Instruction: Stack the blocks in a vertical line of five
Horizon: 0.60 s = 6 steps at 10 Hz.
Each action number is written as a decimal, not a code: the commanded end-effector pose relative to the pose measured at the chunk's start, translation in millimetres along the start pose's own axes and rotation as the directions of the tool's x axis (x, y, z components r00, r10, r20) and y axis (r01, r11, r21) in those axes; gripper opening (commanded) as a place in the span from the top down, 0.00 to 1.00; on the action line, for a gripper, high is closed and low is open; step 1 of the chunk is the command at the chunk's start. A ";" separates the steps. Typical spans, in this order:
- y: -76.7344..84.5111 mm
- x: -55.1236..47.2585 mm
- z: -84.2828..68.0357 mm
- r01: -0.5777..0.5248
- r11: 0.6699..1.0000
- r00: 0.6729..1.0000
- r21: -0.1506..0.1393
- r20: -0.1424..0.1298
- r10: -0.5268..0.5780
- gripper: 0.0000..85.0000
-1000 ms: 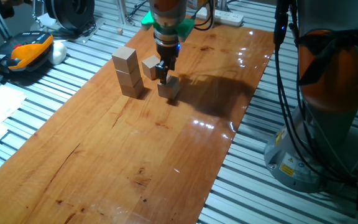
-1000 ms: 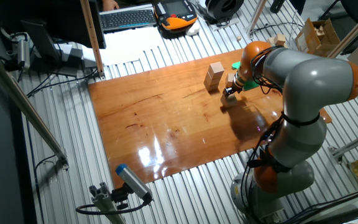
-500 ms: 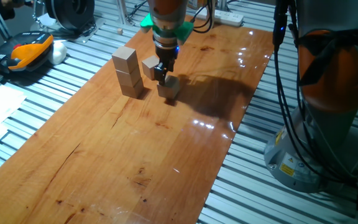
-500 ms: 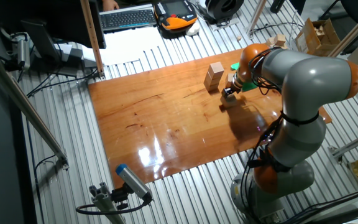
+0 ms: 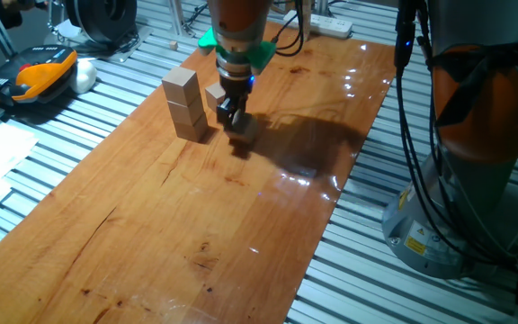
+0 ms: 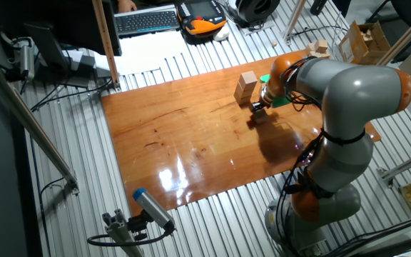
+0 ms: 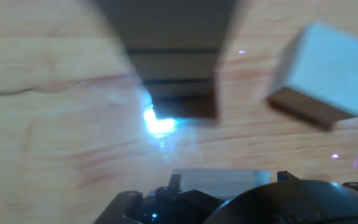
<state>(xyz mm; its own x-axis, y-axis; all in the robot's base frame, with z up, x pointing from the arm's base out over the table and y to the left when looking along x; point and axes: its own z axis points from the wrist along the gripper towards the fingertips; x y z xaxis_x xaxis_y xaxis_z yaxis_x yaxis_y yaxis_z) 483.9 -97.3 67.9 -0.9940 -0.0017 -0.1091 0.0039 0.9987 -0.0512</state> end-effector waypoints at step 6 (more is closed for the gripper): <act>1.2 -3.9 -15.6 0.014 1.000 0.999 0.008 0.030 -0.014 0.20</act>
<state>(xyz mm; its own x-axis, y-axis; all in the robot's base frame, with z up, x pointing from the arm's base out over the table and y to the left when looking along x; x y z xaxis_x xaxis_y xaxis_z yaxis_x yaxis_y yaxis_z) 485.6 -94.3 83.0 -0.9902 -0.0153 -0.1386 -0.0070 0.9981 -0.0607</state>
